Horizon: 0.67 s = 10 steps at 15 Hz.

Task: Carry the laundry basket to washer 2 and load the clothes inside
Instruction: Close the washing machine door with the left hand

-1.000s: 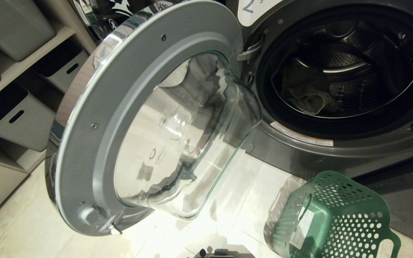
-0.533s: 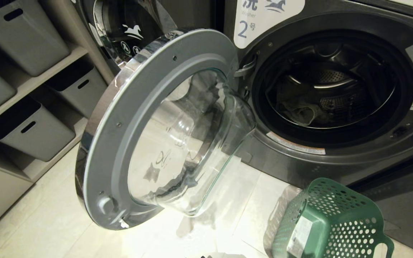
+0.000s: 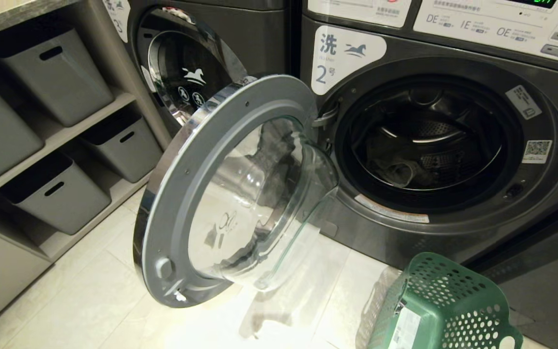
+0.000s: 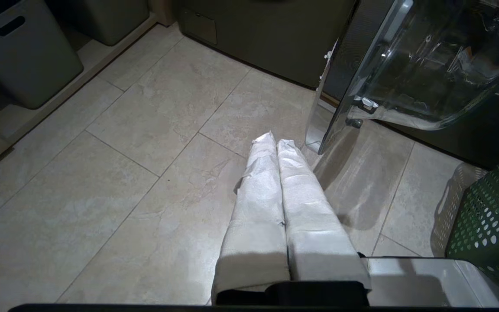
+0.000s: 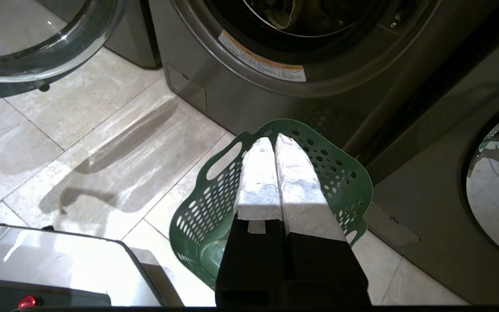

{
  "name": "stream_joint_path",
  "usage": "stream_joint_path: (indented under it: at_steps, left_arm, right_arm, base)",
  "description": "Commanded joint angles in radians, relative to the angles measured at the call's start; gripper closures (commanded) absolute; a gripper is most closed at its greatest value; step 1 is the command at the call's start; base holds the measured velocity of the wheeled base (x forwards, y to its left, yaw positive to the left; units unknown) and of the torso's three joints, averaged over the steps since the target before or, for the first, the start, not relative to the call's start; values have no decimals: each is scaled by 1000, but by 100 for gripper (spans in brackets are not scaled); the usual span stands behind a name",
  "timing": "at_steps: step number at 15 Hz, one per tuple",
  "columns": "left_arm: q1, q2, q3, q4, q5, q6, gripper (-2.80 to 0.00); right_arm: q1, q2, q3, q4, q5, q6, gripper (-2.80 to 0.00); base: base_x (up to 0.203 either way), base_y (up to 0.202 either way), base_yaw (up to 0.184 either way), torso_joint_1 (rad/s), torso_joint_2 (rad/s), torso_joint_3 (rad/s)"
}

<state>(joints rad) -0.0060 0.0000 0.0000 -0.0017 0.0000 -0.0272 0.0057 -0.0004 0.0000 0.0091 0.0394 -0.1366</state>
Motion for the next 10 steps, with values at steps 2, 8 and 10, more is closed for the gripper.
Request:
stream_joint_path:
  at_steps: [2,8,10]
  left_arm:
    - [0,2,2,-1,0,0,0]
    - [0,2,2,-1,0,0,0]
    - [0,2,2,-1,0,0,0]
  right_arm:
    - [0,2,0,0,1,-1,0]
    - [0,2,0,0,-1,3,0]
    - [0,2,0,0,0,3,0]
  base:
    - [0,0,0,0,1,207]
    - [0,0,0,1,4,200]
    - [0,0,0,5,-2,114]
